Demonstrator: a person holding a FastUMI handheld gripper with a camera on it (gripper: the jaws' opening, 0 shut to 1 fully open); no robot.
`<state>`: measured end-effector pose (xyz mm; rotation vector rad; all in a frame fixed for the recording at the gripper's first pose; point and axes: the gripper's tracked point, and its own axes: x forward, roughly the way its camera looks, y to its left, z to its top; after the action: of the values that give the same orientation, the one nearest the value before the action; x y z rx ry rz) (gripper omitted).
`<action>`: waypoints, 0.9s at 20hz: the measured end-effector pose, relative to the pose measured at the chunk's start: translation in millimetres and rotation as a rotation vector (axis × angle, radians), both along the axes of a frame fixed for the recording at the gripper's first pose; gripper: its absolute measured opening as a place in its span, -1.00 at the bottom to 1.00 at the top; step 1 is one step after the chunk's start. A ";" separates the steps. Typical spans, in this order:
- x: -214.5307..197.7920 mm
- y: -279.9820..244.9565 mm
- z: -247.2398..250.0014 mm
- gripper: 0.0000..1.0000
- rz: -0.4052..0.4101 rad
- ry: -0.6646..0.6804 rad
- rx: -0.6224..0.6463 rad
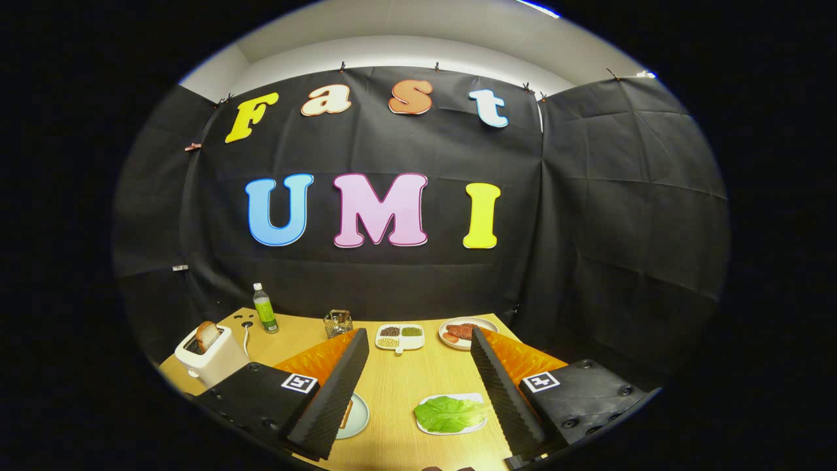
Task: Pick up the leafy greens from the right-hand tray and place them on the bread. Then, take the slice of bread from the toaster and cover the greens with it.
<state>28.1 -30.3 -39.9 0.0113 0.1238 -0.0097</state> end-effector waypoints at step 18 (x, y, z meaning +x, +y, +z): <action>70.4 -30.6 -208.2 0.96 0.215 0.467 -0.076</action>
<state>98.5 -60.9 -248.1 -0.0807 0.5908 0.1984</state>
